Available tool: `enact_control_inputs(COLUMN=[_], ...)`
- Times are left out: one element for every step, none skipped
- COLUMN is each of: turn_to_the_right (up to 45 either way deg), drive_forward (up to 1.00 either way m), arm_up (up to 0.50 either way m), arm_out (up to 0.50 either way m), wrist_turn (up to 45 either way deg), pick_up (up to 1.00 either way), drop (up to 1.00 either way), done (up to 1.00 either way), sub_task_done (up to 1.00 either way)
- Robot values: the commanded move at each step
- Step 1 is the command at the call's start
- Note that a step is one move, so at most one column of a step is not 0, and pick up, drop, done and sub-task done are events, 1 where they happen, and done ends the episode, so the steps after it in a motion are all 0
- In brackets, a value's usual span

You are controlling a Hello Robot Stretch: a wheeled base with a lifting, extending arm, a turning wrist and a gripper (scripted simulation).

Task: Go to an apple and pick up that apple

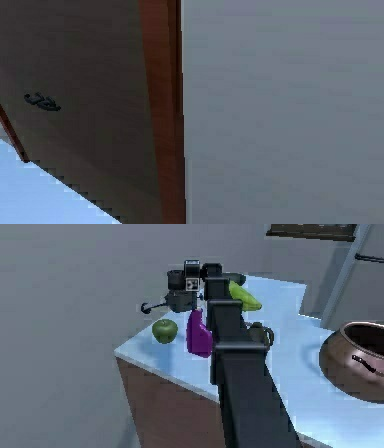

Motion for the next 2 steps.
enact_control_inputs(turn_to_the_right=[0.0,0.0], drive_forward=[0.00,0.00], arm_up=[-0.10,0.00], arm_out=[0.00,0.00], wrist_turn=[0.0,0.0], pick_up=[0.00,1.00], drop=[0.00,0.00], done=[0.00,0.00], sub_task_done=[0.00,0.00])
